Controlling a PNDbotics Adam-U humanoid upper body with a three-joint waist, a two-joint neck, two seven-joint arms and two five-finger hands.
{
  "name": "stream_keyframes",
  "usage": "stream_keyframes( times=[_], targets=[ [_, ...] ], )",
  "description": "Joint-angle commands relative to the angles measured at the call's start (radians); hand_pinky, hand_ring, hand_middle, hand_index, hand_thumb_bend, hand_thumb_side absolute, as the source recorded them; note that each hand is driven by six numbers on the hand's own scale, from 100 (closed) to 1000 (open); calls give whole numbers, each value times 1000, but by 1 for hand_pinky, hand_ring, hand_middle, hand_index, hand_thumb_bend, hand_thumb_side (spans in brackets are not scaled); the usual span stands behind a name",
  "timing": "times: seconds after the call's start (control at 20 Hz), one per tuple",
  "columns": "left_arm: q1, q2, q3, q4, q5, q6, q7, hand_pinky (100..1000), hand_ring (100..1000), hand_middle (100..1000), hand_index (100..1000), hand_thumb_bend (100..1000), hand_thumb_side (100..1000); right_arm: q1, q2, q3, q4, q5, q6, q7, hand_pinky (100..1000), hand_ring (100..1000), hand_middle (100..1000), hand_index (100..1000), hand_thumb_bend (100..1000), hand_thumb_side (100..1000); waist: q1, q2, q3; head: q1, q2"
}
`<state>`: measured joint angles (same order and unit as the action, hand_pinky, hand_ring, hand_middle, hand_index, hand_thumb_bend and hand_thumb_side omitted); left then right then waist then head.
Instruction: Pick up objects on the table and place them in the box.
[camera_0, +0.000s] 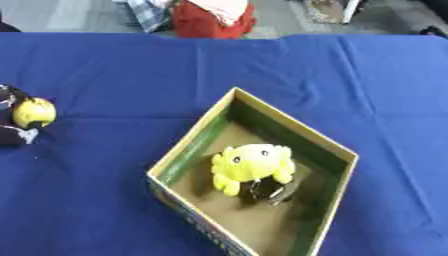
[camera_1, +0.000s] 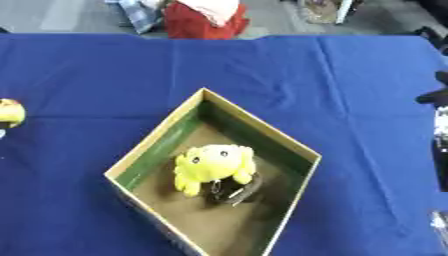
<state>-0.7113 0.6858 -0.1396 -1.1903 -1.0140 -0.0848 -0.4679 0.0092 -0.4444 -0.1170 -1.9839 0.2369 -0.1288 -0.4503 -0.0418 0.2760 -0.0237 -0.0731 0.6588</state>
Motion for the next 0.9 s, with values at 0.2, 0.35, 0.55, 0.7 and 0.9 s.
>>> stream_keyframes(
  times=[0.2,0.35,0.55,0.7,0.9],
  targets=[
    [-21,31,5,-68,2,-3,21,684,731,699,812,100,245,-1,-19,-8,-16,4,1,6,895,911,533,836,100,990,6,-21,4,-5,-6],
    [-23,36,5,-92,10,0,20,687,734,707,813,100,246,-1,-20,-9,-16,3,2,8,895,911,532,836,100,990,8,-23,4,-6,-5],
    [-28,42,8,-133,11,9,11,691,739,716,820,100,247,0,-21,-10,-16,1,3,10,895,910,530,836,100,989,12,-26,5,-8,-4],
    [-32,43,14,-172,33,11,1,685,734,709,813,100,246,1,-22,-10,-16,0,3,10,895,910,530,836,100,988,14,-29,6,-9,-3],
    [-40,47,12,-241,72,12,0,637,689,658,770,100,244,2,-24,-12,-16,-2,3,9,895,910,530,836,100,987,16,-31,8,-10,0]
  ],
)
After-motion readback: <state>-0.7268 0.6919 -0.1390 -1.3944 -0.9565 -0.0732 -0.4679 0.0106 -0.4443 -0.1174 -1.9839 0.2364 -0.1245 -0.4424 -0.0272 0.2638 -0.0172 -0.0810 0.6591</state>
